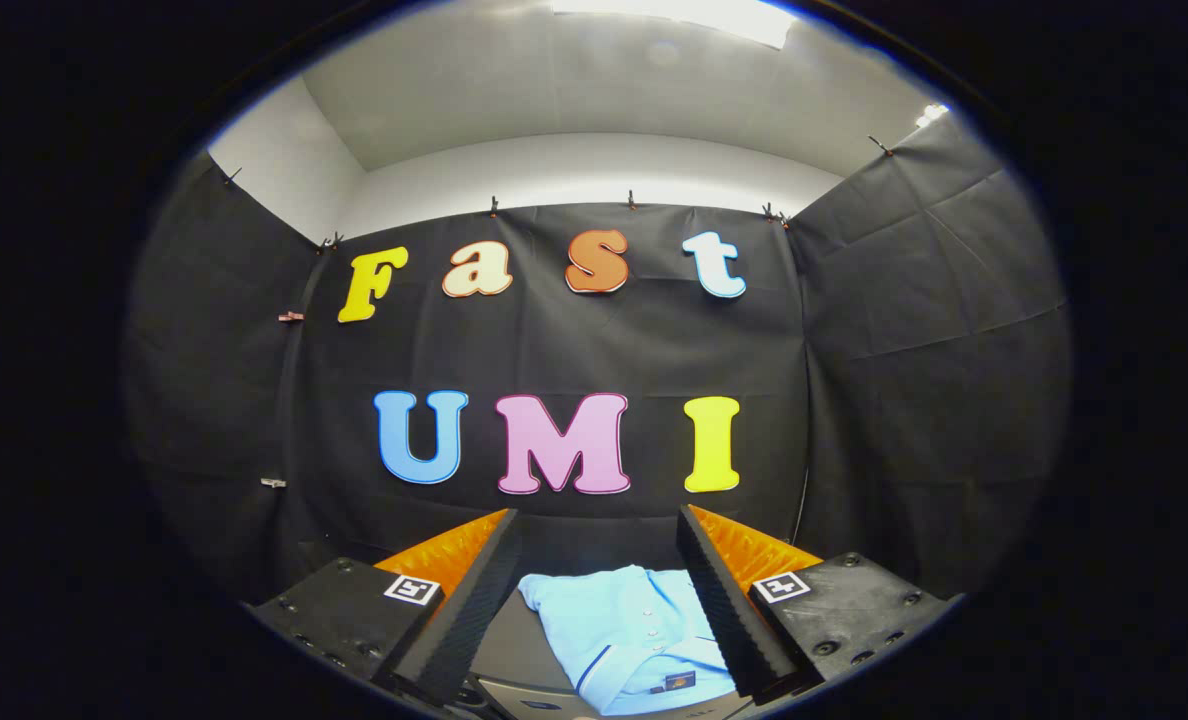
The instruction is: Put the clothes into the washing machine and then close the washing machine lid.
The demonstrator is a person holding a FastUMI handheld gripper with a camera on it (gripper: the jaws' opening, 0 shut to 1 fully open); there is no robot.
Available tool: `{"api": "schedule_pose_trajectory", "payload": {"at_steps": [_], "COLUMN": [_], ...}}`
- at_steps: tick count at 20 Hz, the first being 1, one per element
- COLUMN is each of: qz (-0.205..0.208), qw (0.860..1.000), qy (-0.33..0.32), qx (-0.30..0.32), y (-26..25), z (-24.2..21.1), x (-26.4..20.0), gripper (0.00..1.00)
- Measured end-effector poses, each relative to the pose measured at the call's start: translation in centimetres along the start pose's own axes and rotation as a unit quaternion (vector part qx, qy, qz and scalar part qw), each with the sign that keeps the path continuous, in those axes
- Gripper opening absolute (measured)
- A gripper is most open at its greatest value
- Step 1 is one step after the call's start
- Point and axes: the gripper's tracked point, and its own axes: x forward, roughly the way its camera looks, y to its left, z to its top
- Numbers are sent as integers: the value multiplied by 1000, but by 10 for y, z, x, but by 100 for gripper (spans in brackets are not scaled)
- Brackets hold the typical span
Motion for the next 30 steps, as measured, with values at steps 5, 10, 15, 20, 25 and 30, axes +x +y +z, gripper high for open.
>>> {"api": "schedule_pose_trajectory", "payload": {"at_steps": [5, 10, 15, 20, 25, 30], "qz": [-12, -16, -20, -23, -31, -39], "qw": [1000, 998, 992, 984, 970, 953], "qy": [26, 63, 127, 175, 243, 300], "qx": [3, -1, -14, 10, 12, 10], "y": [-12, -21, -30, -40, -50, -61], "z": [-5, -20, -57, -98, -153, -212], "x": [35, 74, 115, 148, 174, 190], "gripper": [98, 98, 98, 98, 99, 99]}}
